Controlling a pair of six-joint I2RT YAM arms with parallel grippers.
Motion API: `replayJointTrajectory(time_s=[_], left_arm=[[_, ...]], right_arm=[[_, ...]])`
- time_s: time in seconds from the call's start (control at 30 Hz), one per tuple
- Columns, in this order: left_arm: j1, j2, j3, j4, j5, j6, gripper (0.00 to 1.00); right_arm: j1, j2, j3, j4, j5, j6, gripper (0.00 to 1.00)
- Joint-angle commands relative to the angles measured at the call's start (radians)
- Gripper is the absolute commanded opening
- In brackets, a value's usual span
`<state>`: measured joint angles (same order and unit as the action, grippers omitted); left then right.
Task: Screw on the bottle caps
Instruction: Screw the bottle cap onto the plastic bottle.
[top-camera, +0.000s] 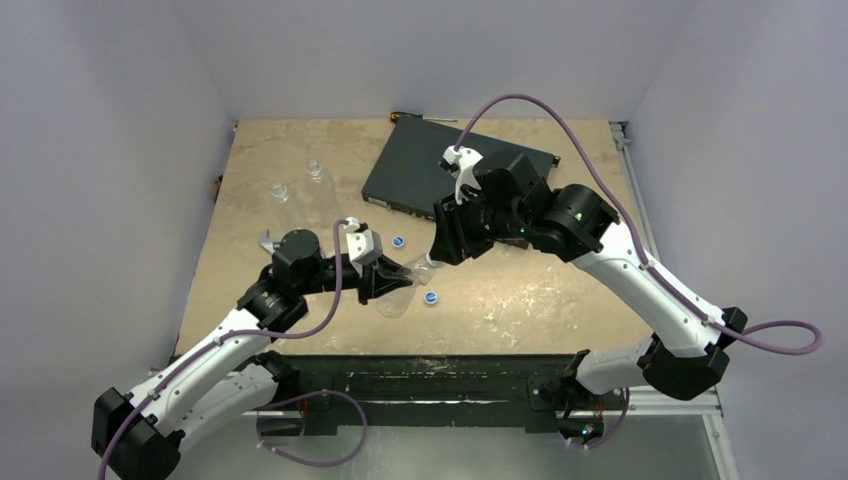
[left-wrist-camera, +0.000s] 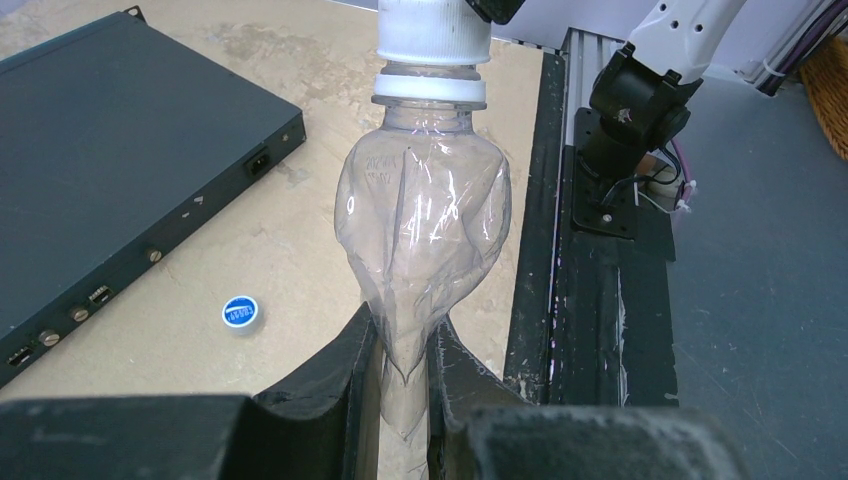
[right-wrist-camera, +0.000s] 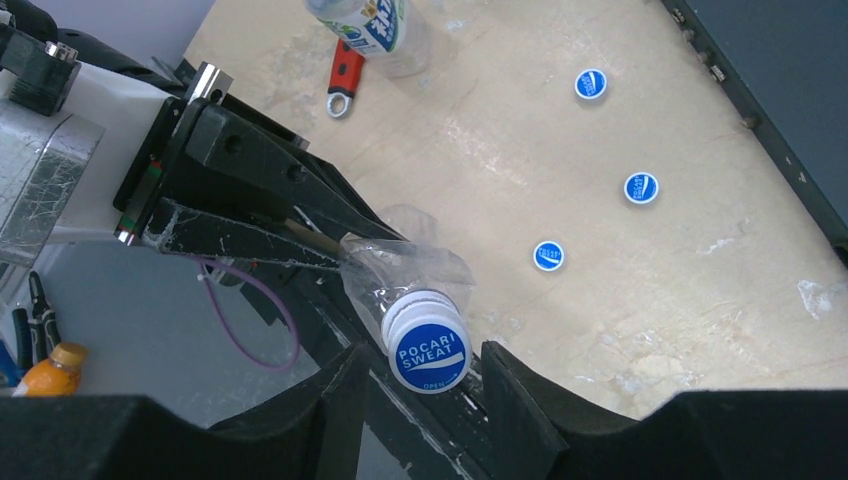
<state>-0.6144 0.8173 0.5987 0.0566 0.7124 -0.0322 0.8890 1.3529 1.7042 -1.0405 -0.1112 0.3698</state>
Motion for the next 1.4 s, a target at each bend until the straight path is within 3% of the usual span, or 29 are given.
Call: replayJointTrajectory(time_s=[0.0, 0.4, 0.53, 0.67, 0.87, 1.07, 1.2, 1.27, 1.37], left_arm=[[0.005, -0.001, 0.041, 0.026, 0.017, 0.009, 0.00], [0.004, -0.007, 0.026, 0.054, 0.011, -0.003, 0.00], [0.005, -0.012, 0.023, 0.056, 0.005, -0.007, 0.00], [0.005, -0.018, 0.009, 0.092, 0.028, -0.031, 0.00], [0.005, -0.028, -0.059, 0.349, 0.141, -0.229, 0.00], [0.006, -0.015, -0.108, 0.586, 0.190, -0.406, 0.00], [0.005, -0.009, -0.104, 0.620, 0.193, -0.447, 0.00], [0.005, -0.015, -0.059, 0.454, 0.154, -0.345, 0.00], [0.005, -0.025, 0.005, 0.244, 0.059, -0.185, 0.00]], right_arm=[[-0.001, 0.005, 0.004, 0.024, -0.032, -0.011, 0.47], [-0.001, 0.021, -0.002, 0.026, -0.038, -0.007, 0.42], [-0.001, 0.020, 0.000, 0.028, -0.046, -0.003, 0.31], [-0.002, -0.004, -0.014, 0.068, -0.082, -0.015, 0.10], [-0.002, -0.092, -0.048, 0.168, -0.197, -0.097, 0.04], [-0.001, -0.151, -0.067, 0.210, -0.278, -0.162, 0.03], [-0.001, -0.150, -0.073, 0.191, -0.295, -0.186, 0.03], [-0.001, -0.132, -0.054, 0.156, -0.263, -0.186, 0.12], [-0.001, -0.116, -0.031, 0.141, -0.199, -0.141, 0.36]])
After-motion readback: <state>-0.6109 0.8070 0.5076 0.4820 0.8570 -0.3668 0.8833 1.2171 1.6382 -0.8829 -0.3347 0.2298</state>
